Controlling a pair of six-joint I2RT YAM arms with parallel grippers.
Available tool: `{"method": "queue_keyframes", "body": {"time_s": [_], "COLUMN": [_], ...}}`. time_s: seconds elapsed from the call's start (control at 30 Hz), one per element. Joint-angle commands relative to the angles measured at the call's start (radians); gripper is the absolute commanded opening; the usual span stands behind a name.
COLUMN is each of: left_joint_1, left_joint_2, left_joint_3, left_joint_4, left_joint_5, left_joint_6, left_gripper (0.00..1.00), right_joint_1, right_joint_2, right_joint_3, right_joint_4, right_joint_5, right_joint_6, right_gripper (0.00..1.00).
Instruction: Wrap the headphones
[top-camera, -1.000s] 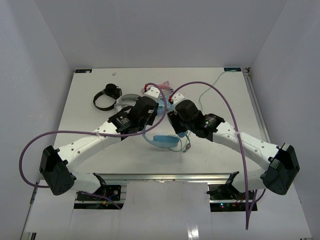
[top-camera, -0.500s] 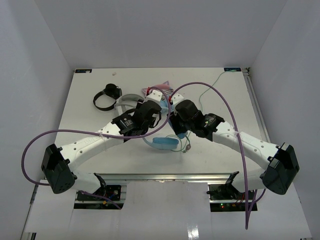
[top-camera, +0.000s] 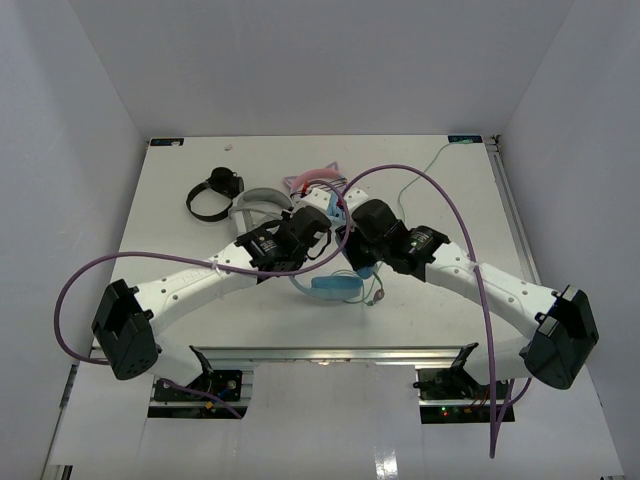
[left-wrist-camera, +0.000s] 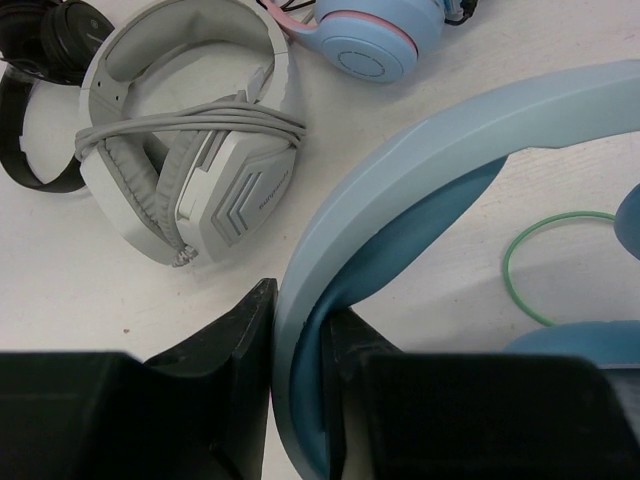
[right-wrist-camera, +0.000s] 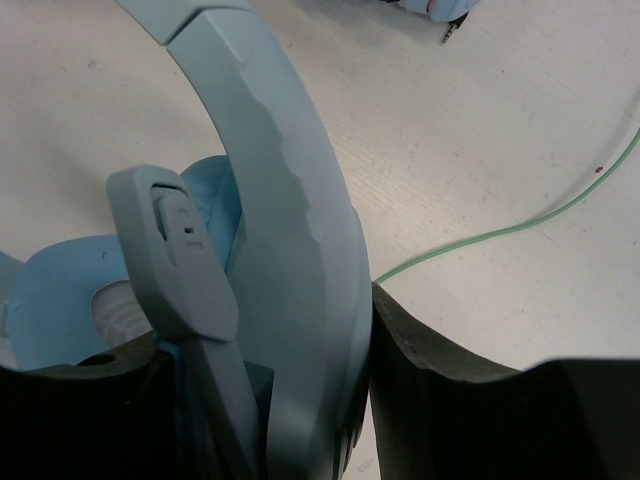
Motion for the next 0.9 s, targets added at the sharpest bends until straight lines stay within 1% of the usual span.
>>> {"method": "queue_keyframes", "body": {"time_s": [0.0, 0.03, 0.07, 0.1, 0.17, 0.2, 0.27, 0.3, 0.33, 0.4, 0.43, 0.53, 0.63, 0.73, 0.87], "left_joint_1": [0.008, 0.009, 0.01, 0.015, 0.04, 0.074, 0.17, 0.18, 0.22, 0.306, 0.315, 0.336, 0.35, 0.36, 0.362], "left_joint_2": [-0.007, -0.008, -0.011, -0.015, -0.016, -0.02, -0.033, -0.039, -0.053, -0.076, -0.081, -0.121, -0.148, -0.173, -0.196], "left_joint_3": [0.02, 0.016, 0.014, 0.017, 0.029, 0.041, 0.059, 0.065, 0.071, 0.114, 0.126, 0.183, 0.218, 0.3, 0.43], "left_joint_4": [0.008, 0.012, 0.013, 0.009, -0.018, -0.031, -0.059, -0.062, -0.068, -0.103, -0.112, -0.151, -0.173, -0.206, -0.26], "left_joint_5": [0.057, 0.067, 0.074, 0.075, 0.077, 0.081, 0.153, 0.188, 0.225, 0.257, 0.254, 0.213, 0.207, 0.22, 0.282], "left_joint_6": [-0.027, -0.032, -0.037, -0.042, -0.056, -0.06, -0.061, -0.058, -0.054, -0.048, -0.038, -0.023, -0.015, -0.017, -0.036], "left_gripper": [0.0, 0.0, 0.0, 0.0, 0.0, 0.0, 0.0, 0.0, 0.0, 0.0, 0.0, 0.0, 0.0, 0.0, 0.0], "right_joint_1": [-0.005, -0.005, -0.005, -0.005, -0.005, -0.005, -0.008, -0.012, -0.02, -0.03, -0.033, -0.034, -0.033, -0.034, -0.033], "right_joint_2": [-0.014, -0.015, -0.016, -0.016, -0.018, -0.025, -0.043, -0.055, -0.078, -0.135, -0.155, -0.283, -0.386, -0.479, -0.546], "right_joint_3": [0.038, 0.043, 0.048, 0.057, 0.087, 0.103, 0.153, 0.168, 0.175, 0.158, 0.118, -0.002, -0.107, -0.21, -0.348], "right_joint_4": [0.07, 0.073, 0.075, 0.074, 0.073, 0.069, 0.057, 0.053, 0.052, 0.052, 0.075, 0.218, 0.292, 0.392, 0.509], "right_joint_5": [-0.049, -0.051, -0.053, -0.056, -0.053, -0.039, -0.002, 0.007, 0.01, 0.008, -0.006, -0.084, -0.197, -0.289, -0.28], "right_joint_6": [0.016, 0.017, 0.018, 0.019, 0.02, 0.02, 0.019, 0.017, 0.016, 0.024, 0.029, 0.008, -0.031, -0.097, -0.157], "right_gripper": [0.1, 0.18, 0.31, 0.46, 0.57, 0.64, 0.77, 0.79, 0.81, 0.9, 0.91, 0.96, 0.98, 0.98, 0.98]}}
